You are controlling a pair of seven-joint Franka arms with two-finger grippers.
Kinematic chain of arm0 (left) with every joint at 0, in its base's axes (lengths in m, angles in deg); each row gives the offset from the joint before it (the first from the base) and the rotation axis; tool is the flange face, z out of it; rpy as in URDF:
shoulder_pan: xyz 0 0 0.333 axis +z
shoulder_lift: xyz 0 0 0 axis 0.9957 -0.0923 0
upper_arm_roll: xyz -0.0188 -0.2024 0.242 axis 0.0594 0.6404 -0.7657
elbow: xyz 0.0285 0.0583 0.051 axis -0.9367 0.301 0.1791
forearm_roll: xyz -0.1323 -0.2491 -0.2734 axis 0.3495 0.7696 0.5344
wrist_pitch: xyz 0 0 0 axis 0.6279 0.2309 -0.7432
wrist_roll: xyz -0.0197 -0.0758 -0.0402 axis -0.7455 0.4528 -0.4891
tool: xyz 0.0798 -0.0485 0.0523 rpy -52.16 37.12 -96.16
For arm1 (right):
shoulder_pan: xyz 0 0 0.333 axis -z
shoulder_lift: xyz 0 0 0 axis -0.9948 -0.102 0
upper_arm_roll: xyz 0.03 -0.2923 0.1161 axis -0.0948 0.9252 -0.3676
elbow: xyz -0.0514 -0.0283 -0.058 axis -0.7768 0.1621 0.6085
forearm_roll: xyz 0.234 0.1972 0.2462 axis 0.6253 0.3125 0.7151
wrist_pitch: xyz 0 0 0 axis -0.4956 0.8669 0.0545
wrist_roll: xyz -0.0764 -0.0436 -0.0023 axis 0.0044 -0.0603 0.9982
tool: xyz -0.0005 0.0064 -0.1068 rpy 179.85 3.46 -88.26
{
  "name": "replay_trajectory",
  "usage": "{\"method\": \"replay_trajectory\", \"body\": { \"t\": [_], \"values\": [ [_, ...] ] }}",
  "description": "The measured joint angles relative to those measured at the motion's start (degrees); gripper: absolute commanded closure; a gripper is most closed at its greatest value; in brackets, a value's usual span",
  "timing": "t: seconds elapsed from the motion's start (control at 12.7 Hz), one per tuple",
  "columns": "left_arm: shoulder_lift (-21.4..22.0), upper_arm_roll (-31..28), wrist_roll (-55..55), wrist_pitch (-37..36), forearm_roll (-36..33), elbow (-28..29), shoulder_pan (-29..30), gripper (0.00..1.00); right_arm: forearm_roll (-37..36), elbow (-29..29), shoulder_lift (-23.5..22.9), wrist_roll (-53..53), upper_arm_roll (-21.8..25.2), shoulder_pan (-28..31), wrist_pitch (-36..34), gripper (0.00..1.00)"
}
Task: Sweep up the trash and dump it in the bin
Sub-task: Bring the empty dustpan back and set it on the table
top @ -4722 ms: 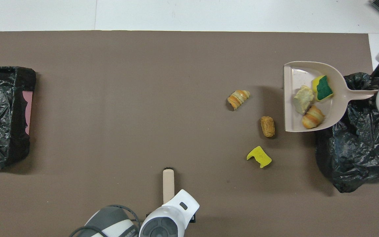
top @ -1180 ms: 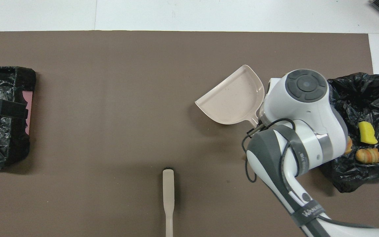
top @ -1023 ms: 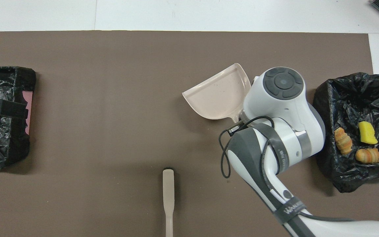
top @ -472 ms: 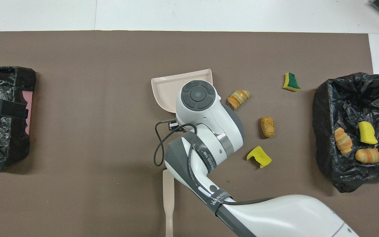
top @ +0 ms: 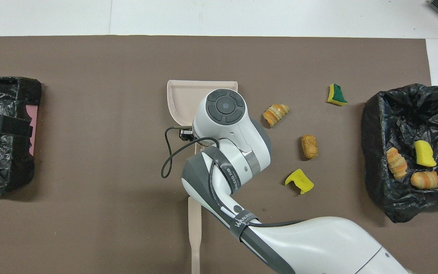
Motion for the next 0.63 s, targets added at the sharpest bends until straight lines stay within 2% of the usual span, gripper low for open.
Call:
{"method": "replay_trajectory", "body": {
  "t": [0.16, 0.39, 0.63],
  "values": [
    [0.0, 0.0, 0.0, 0.0, 0.0, 0.0, 0.0, 0.0, 0.2, 0.1, 0.4, 0.0, 0.0, 1.2, -0.3, 0.0],
    [0.0, 0.2, 0.0, 0.0, 0.0, 0.0, 0.0, 0.0, 0.4, -0.2, 3.2, 0.0, -0.3, 0.9, -4.6, 0.0],
    [0.0, 1.1, 0.3, -0.2, 0.1, 0.0, -0.2, 0.0, 0.4, -6.8, 9.0, 0.0, -0.6, -2.6, -6.4, 0.0]
  ]
}}
